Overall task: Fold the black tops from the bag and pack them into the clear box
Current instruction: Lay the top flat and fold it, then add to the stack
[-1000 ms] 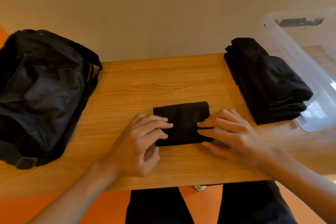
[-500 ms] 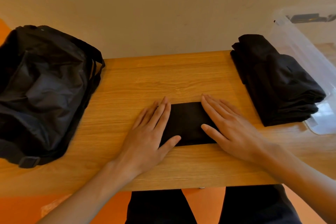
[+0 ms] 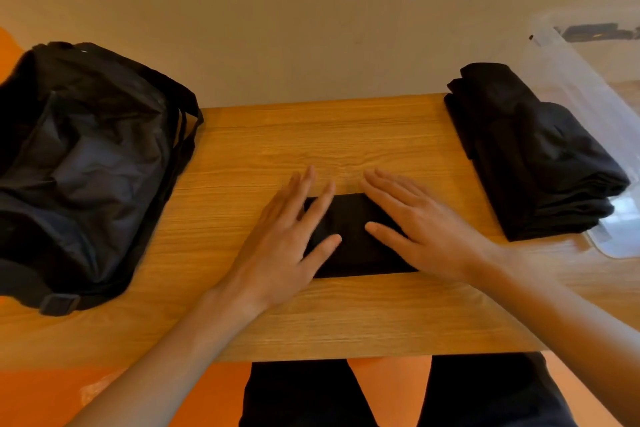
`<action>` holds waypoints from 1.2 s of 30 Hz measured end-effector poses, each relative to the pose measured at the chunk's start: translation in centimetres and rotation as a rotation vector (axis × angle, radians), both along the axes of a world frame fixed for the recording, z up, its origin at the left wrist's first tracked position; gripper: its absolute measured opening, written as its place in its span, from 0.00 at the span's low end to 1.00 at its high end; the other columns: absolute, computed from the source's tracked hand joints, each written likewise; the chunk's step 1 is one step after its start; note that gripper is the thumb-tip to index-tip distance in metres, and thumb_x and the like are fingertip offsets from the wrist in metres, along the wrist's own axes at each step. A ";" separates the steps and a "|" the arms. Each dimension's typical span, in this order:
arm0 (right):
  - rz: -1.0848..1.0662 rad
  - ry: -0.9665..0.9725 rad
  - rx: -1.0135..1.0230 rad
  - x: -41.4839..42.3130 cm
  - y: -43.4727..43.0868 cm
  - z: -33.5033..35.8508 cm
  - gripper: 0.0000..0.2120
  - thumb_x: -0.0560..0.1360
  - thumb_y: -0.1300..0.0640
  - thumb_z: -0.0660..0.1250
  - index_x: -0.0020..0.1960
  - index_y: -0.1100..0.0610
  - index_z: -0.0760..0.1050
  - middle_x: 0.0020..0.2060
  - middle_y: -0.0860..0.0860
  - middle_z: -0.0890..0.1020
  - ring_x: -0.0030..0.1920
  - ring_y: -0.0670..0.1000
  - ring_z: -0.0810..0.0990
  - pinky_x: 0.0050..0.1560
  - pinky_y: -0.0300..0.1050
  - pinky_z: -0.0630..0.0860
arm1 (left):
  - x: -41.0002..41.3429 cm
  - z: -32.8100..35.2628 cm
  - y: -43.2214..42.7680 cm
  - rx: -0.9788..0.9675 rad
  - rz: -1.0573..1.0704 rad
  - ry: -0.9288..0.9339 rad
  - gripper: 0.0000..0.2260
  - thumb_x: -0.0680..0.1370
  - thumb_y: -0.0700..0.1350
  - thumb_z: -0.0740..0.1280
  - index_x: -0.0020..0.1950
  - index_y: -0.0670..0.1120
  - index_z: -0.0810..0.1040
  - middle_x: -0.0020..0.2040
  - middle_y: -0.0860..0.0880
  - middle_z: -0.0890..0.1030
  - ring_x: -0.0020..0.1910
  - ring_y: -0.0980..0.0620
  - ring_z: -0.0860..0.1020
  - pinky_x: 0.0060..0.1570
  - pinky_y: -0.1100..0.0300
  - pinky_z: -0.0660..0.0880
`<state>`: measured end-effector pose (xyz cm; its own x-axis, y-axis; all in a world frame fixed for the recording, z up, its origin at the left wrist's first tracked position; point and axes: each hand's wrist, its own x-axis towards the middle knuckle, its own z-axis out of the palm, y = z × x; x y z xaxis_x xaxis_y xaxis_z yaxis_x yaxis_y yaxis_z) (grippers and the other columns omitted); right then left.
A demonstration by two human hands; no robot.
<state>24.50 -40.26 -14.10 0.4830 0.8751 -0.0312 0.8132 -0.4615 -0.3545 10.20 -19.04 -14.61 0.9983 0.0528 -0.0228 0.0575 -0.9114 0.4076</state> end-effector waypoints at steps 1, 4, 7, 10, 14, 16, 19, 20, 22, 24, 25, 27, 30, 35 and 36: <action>-0.003 0.021 -0.020 -0.1 -0.2 -0.1 0.36 0.80 0.31 0.45 0.83 0.47 0.49 0.82 0.44 0.53 0.80 0.40 0.44 0.77 0.37 0.41 | -0.1 -0.3 0.2 0.054 -0.031 0.022 0.31 0.82 0.68 0.46 0.82 0.62 0.39 0.82 0.58 0.32 0.79 0.60 0.32 0.81 0.55 0.40; -0.076 0.088 0.036 -0.3 -1.3 0.2 0.41 0.76 0.27 0.51 0.82 0.48 0.55 0.77 0.44 0.64 0.77 0.42 0.57 0.77 0.41 0.56 | -0.8 -0.4 0.6 0.046 -0.016 0.034 0.35 0.81 0.70 0.48 0.82 0.58 0.38 0.83 0.58 0.38 0.79 0.63 0.34 0.81 0.56 0.40; -0.183 0.176 0.109 0.1 -1.5 1.3 0.43 0.70 0.29 0.64 0.79 0.49 0.63 0.63 0.40 0.72 0.65 0.40 0.68 0.66 0.39 0.68 | -0.6 1.1 0.2 -0.191 0.093 0.127 0.44 0.79 0.65 0.64 0.83 0.56 0.40 0.84 0.57 0.47 0.81 0.62 0.42 0.80 0.60 0.44; -0.255 0.305 0.064 1.1 -0.3 2.7 0.32 0.71 0.34 0.70 0.70 0.48 0.75 0.57 0.43 0.76 0.59 0.44 0.75 0.59 0.42 0.75 | 1.5 3.0 -0.1 -0.259 0.130 0.132 0.43 0.75 0.64 0.70 0.83 0.53 0.54 0.77 0.58 0.63 0.78 0.57 0.58 0.75 0.60 0.58; -0.226 0.289 -0.139 1.6 0.6 3.9 0.25 0.69 0.38 0.77 0.61 0.48 0.78 0.54 0.46 0.74 0.53 0.46 0.74 0.52 0.42 0.76 | 4.4 4.4 0.8 -0.118 0.082 0.254 0.26 0.74 0.61 0.75 0.68 0.52 0.76 0.63 0.53 0.74 0.65 0.53 0.71 0.64 0.56 0.71; -0.234 0.307 -0.139 1.2 0.3 4.2 0.23 0.69 0.41 0.79 0.58 0.49 0.77 0.52 0.45 0.75 0.50 0.45 0.75 0.49 0.40 0.76 | 4.9 4.6 0.8 -0.173 0.038 0.288 0.19 0.72 0.57 0.78 0.57 0.51 0.79 0.57 0.53 0.76 0.57 0.54 0.74 0.55 0.58 0.73; -0.272 0.421 -0.054 0.1 -0.9 4.1 0.17 0.71 0.47 0.79 0.53 0.48 0.75 0.48 0.45 0.80 0.47 0.44 0.79 0.44 0.37 0.76 | 4.8 4.9 0.3 -0.321 -0.028 0.274 0.13 0.73 0.49 0.79 0.50 0.48 0.78 0.49 0.51 0.80 0.48 0.53 0.78 0.45 0.59 0.73; -0.285 0.445 -0.011 -0.2 -1.4 4.1 0.16 0.71 0.49 0.79 0.52 0.47 0.74 0.47 0.46 0.80 0.45 0.44 0.79 0.42 0.38 0.76 | 4.8 5.1 0.1 -0.385 -0.032 0.271 0.12 0.74 0.48 0.78 0.50 0.47 0.78 0.48 0.50 0.82 0.46 0.52 0.80 0.44 0.57 0.74; -0.319 0.486 0.087 -0.8 -2.2 4.0 0.16 0.71 0.51 0.79 0.51 0.48 0.74 0.46 0.47 0.81 0.44 0.44 0.81 0.41 0.38 0.77 | 4.8 5.5 -0.2 -0.480 -0.028 0.265 0.11 0.75 0.45 0.77 0.51 0.46 0.77 0.47 0.47 0.83 0.46 0.50 0.81 0.44 0.54 0.76; -0.365 0.555 0.182 -1.0 -3.0 4.5 0.16 0.72 0.54 0.79 0.53 0.50 0.74 0.48 0.47 0.82 0.46 0.42 0.82 0.43 0.37 0.79 | 5.1 6.0 -0.4 -0.553 -0.025 0.234 0.11 0.76 0.44 0.76 0.53 0.46 0.75 0.48 0.46 0.83 0.47 0.50 0.82 0.44 0.53 0.77; -0.392 0.588 0.228 -0.9 -3.3 4.9 0.16 0.72 0.55 0.79 0.55 0.50 0.75 0.49 0.47 0.82 0.47 0.40 0.82 0.44 0.37 0.80 | 5.4 6.3 -0.6 -0.598 -0.018 0.209 0.12 0.77 0.43 0.75 0.54 0.46 0.74 0.50 0.46 0.82 0.47 0.52 0.82 0.43 0.55 0.77; -0.452 0.634 0.320 -0.5 -3.8 6.2 0.16 0.73 0.56 0.78 0.56 0.49 0.76 0.51 0.47 0.83 0.48 0.40 0.83 0.47 0.39 0.81 | 6.5 7.1 -0.8 -0.691 0.005 0.149 0.13 0.78 0.43 0.73 0.57 0.48 0.72 0.52 0.47 0.81 0.49 0.54 0.83 0.43 0.59 0.79; -0.547 0.635 0.463 1.0 -4.3 8.9 0.14 0.74 0.57 0.76 0.57 0.49 0.77 0.49 0.47 0.84 0.48 0.40 0.84 0.48 0.39 0.82 | 9.3 8.6 -1.1 -0.805 0.015 0.088 0.12 0.81 0.44 0.69 0.62 0.51 0.72 0.57 0.47 0.81 0.54 0.52 0.83 0.46 0.60 0.79; -0.630 0.686 0.629 3.6 -5.3 11.6 0.13 0.75 0.59 0.74 0.57 0.51 0.77 0.48 0.50 0.85 0.47 0.44 0.86 0.45 0.40 0.83 | 13.7 9.2 -2.2 -1.179 0.003 0.242 0.24 0.74 0.40 0.73 0.70 0.46 0.73 0.59 0.46 0.84 0.59 0.47 0.83 0.50 0.57 0.81; -0.657 0.675 0.638 4.1 -5.5 11.9 0.13 0.75 0.58 0.75 0.58 0.51 0.77 0.49 0.50 0.84 0.47 0.45 0.86 0.45 0.41 0.84 | 14.5 9.1 -2.3 -1.179 -0.028 0.267 0.25 0.74 0.38 0.73 0.71 0.45 0.73 0.61 0.45 0.83 0.61 0.47 0.83 0.52 0.57 0.81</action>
